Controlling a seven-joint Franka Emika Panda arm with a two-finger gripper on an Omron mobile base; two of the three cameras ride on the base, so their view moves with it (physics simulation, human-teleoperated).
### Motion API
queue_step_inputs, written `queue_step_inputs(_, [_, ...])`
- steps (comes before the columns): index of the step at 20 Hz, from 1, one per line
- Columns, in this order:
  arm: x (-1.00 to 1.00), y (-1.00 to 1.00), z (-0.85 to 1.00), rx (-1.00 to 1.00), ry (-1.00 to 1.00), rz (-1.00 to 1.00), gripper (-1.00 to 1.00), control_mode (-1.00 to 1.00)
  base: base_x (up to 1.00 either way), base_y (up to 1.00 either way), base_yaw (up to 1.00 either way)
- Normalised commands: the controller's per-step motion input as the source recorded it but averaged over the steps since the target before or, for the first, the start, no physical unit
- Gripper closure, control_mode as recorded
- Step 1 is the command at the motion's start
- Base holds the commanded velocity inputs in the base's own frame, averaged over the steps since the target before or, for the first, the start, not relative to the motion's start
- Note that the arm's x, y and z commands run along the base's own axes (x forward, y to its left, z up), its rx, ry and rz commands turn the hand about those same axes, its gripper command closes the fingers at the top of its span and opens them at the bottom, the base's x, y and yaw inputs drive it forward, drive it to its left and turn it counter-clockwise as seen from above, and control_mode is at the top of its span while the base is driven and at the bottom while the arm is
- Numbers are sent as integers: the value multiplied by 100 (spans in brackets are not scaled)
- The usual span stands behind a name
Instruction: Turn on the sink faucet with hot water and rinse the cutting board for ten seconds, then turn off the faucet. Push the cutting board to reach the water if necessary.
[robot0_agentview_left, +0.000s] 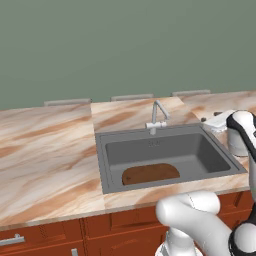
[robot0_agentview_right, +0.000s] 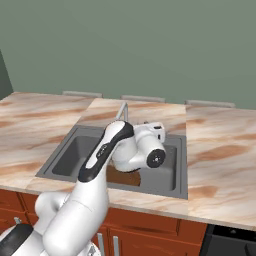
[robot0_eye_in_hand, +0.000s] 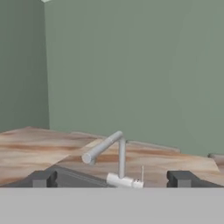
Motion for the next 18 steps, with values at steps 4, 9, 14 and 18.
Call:
queue_step_inputs(4, [36,0,-2,1,1,0,-100,-100,0,0,0])
queue_step_inputs(9, [46,0,-17,1,0,0,-100,-100,0,0,0])
queue_step_inputs(14, [41,0,-26,0,4,0,-100,-100,0,0,0])
queue_step_inputs(18, [43,0,-30,0,1,0,-100,-100,0,0,0])
